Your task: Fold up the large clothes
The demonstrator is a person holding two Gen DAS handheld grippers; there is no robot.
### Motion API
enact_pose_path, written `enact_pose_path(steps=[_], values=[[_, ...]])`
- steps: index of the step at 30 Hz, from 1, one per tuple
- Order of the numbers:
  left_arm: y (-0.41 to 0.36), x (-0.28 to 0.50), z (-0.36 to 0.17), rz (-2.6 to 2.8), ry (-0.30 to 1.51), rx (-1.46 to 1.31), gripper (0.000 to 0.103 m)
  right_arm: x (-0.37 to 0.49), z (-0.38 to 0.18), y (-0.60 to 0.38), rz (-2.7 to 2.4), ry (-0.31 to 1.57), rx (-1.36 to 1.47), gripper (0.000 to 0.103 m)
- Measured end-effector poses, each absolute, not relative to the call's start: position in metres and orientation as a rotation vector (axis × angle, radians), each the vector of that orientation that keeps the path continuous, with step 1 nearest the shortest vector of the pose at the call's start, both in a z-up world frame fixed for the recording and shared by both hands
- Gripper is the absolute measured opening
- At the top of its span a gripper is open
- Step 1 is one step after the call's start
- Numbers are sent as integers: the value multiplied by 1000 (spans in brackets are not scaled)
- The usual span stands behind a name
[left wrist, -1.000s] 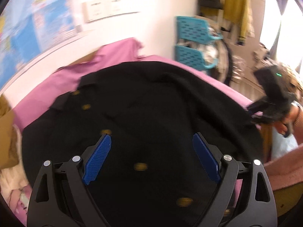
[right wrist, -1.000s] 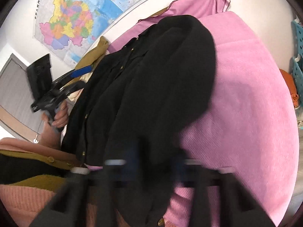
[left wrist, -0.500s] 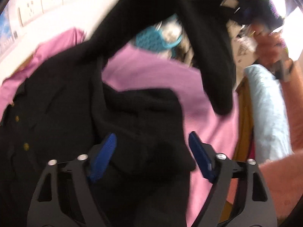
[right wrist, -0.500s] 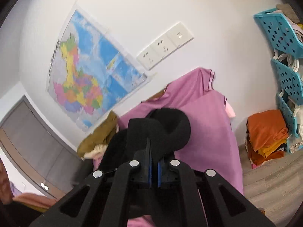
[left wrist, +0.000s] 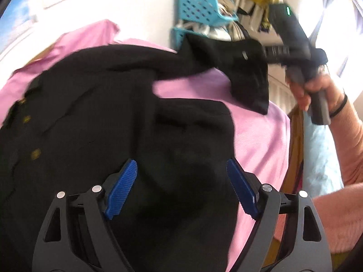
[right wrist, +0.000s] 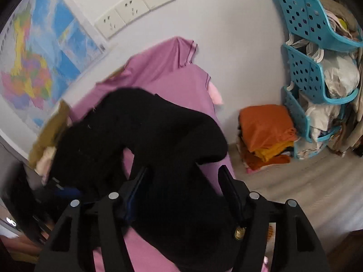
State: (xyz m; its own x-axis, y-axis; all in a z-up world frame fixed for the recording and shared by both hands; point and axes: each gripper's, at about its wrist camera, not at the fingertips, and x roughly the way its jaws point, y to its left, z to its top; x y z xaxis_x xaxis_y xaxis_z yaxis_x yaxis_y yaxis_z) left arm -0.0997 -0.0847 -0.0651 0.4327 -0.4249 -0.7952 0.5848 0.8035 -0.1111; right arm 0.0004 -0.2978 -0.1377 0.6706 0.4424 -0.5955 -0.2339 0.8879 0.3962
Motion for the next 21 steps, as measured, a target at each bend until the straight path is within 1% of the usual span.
enact_pose_path(steps=[1,3,5,7,10,12,13,15,20,21], values=[[-70,-106,-57,-609,904,177,81,-5,-136,-297,362,726,277,75],[-42,-114,-45,-556,859,155,81,-23,-122,-299,246,643,191,80],[-4,-127,-32,-465,814,116,83,-41,-105,-300,124,568,116,81],[41,-137,-23,-325,792,67,85,-71,-88,-297,151,438,96,82],[97,-151,-21,-138,794,12,86,-92,-86,-271,286,385,9,83],[126,-159,-24,-50,807,-19,87,-93,-95,-246,394,400,-46,83],[140,-165,-27,-17,815,-45,91,-89,-100,-233,444,420,-65,83],[161,-171,-33,48,831,-73,95,-76,-123,-202,526,504,-122,80],[190,-179,-58,35,912,-156,97,-39,-159,-173,540,623,-168,75],[188,-178,-64,21,935,-158,97,-35,-162,-170,536,638,-164,66]])
